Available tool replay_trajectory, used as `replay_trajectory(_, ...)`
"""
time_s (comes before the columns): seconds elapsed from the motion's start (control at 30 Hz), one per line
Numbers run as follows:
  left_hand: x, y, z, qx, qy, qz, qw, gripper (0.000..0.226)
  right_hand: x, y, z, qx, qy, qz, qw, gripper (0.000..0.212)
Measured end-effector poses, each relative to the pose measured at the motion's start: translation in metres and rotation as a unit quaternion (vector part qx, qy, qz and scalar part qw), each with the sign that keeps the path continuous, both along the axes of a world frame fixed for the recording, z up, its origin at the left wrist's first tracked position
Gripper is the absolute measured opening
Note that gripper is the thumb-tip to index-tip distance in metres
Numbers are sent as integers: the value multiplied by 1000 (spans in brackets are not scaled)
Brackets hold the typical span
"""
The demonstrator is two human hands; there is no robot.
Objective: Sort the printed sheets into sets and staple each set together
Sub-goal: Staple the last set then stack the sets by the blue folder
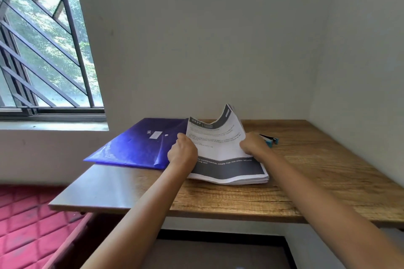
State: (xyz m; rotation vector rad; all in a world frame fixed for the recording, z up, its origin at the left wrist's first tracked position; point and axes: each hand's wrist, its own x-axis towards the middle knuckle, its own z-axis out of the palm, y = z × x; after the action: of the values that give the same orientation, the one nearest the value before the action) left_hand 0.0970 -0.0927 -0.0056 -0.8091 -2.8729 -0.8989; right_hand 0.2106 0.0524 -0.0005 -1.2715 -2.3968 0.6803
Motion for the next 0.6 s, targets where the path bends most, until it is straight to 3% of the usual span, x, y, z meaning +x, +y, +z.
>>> replay_trajectory(0.17,-2,-1,-14,-80,29,9,996,29,-2,0,-4,29,-131,8,991,29)
replay_trajectory(0.23,-1,0,-13,-129,73,13,989,31,-2,2,-7,21,-142,-6,990,36)
replay_trajectory(0.33,-1,1,-11,-202,147,15,968,32,-1,2,-12,-12,-120,-59,991,64)
replay_trajectory(0.4,1,0,-9,-228,196,14,954,30,-1,0,-12,-18,-119,-69,990,67)
replay_trajectory(0.5,-1,-3,-3,-229,242,11,943,27,0,0,-11,-21,-171,-68,983,66)
replay_trajectory(0.6,-17,-13,8,-163,249,17,955,26,-3,2,-3,21,-189,-67,979,63)
